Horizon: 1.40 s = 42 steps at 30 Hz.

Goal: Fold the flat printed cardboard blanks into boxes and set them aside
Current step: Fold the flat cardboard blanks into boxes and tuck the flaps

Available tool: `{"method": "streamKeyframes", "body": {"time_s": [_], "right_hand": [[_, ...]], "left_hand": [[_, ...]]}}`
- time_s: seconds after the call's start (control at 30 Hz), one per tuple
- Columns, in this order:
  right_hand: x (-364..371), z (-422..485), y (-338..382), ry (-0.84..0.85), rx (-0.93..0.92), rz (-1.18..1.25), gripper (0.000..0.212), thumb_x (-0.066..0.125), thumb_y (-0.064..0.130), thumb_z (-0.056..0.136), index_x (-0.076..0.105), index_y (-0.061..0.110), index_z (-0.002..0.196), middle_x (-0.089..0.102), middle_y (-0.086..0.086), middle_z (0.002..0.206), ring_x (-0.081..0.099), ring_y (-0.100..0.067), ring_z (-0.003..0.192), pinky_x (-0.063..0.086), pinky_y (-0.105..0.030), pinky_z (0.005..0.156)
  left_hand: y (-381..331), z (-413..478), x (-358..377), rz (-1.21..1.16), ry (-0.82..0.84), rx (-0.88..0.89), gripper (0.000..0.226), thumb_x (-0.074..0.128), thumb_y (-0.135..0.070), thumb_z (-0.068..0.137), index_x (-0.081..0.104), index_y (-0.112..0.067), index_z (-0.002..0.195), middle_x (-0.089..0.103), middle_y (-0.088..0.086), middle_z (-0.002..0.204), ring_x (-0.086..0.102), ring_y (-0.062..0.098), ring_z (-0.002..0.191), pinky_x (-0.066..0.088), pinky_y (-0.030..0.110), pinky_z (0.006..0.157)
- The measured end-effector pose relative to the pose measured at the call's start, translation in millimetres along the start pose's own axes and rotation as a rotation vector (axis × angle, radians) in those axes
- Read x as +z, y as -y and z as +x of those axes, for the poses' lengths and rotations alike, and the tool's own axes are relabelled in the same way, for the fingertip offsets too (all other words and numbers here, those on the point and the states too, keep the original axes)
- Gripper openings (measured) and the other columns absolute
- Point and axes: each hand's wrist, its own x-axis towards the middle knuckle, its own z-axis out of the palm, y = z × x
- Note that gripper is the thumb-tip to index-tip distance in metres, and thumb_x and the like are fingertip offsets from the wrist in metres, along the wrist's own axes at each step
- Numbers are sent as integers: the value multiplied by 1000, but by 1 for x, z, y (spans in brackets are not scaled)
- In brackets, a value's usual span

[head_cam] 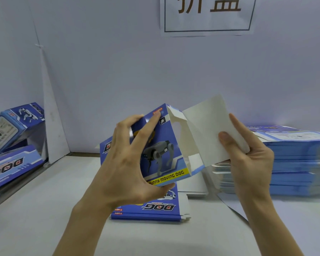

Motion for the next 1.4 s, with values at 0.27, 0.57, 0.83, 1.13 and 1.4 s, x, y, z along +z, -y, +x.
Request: {"method": "streamKeyframes", "body": {"time_s": [0.27,0.57,0.83,1.13,1.4], "right_hand": [[-4,4,10,61,120,130,25,53,37,95,78,37,97,75,11,104,69,-3,88,55,-18,70],[-6,4,26,437,496,419,36,50,50,81,80,30,80,76,7,83,72,-6,75,55,-20,59],[-14,9,20,566,445,71,30,52,29,82,78,28,96,76,0,92,71,-12,79,56,-23,60],[-7,6,13,369,303,-19,25,51,40,92,76,37,91,73,9,86,64,-7,76,50,-25,64],[-6,5,17,396,322,68,17,60,37,88,75,28,88,70,7,82,63,-7,70,49,-20,54]], "left_hand": [[4,-1,0,30,-3,34,115,73,-63,55,20,-31,152,22,-5,144,37,16,127,46,30,95],[-1,1,8,74,1,73,114,72,-62,57,19,-30,153,22,-4,146,33,14,128,51,34,91],[7,-1,9,129,1,32,117,68,-64,53,14,-33,152,19,-1,144,33,18,129,51,40,93],[0,-1,21,120,4,3,114,59,-67,54,5,-36,150,16,-2,143,34,27,130,49,52,95],[-8,2,24,103,-27,21,119,75,-65,57,14,-27,151,16,2,144,27,25,137,41,66,97]]}}
